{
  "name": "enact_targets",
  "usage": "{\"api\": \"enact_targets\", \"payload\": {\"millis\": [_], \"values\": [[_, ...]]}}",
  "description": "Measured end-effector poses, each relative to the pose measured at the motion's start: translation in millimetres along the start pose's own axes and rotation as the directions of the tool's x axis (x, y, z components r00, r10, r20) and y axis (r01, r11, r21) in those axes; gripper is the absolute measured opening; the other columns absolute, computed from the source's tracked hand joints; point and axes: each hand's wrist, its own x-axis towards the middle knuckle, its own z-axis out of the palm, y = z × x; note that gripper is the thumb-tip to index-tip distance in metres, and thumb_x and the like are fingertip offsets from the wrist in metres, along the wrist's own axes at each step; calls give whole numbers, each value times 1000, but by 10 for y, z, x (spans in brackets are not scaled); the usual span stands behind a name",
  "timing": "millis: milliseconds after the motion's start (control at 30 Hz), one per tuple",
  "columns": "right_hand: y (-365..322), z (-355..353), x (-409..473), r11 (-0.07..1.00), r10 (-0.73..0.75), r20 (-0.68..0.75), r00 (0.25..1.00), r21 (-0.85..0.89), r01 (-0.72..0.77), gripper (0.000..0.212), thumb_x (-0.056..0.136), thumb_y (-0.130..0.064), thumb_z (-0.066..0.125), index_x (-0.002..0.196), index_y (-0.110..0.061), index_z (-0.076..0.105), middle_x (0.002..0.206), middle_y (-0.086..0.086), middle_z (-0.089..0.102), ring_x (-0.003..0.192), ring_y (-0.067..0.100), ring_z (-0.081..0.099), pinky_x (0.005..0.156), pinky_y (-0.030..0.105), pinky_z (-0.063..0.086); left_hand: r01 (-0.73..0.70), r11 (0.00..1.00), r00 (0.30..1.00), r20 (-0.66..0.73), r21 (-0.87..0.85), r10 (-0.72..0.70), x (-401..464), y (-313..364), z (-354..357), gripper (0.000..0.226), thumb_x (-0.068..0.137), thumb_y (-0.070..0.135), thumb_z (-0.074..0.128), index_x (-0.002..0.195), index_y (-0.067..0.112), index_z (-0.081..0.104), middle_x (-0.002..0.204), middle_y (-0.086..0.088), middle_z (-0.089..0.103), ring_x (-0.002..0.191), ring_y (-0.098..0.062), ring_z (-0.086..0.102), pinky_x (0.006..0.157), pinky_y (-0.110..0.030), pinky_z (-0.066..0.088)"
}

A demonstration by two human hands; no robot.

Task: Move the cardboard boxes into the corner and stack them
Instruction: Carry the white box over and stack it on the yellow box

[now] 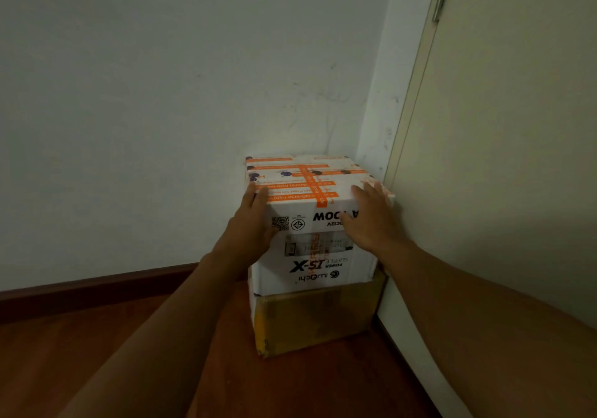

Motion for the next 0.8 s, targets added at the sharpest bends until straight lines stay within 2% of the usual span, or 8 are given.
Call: {"api": "enact_targets", "payload": {"millis": [233,433,633,700,800], "values": [[131,-11,93,997,72,65,995,12,-73,74,97,-34,55,157,-15,15,166,10,4,152,32,-9,121,50,3,-8,1000,1000,22,-9,8,107,134,134,82,88,16,70,154,13,21,166,-10,3,143,-33,35,112,-47,41],[266,-109,120,997,78,62,995,12,-78,70,97,-35,53,155,-13,22,165,10,14,152,31,2,122,46,9,-23,1000,999,50,4,22,208,174,227,83,88,16,70,155,14,21,166,-11,4,145,-35,32,112,-48,40],[462,-51,51,993,82,30,996,-89,-79,80,95,-48,52,157,-16,12,167,10,3,152,33,-6,121,49,1,-37,999,998,56,-20,39,316,282,396,83,89,14,69,155,14,20,166,-9,2,143,-35,35,110,-50,43],[482,-48,66,994,72,0,997,-82,-72,78,95,-47,51,156,-15,16,166,10,7,153,31,-4,123,50,2,-38,999,998,47,-22,39,348,303,435,83,89,13,68,155,15,17,166,-9,-2,145,-35,32,110,-50,42],[333,-49,32,993,104,-98,990,61,-98,59,97,-38,51,148,-11,37,160,13,30,152,30,13,121,50,18,-66,996,995,76,-53,70,340,234,415,89,89,18,68,156,16,9,166,-9,-4,146,-36,29,107,-53,45]]}}
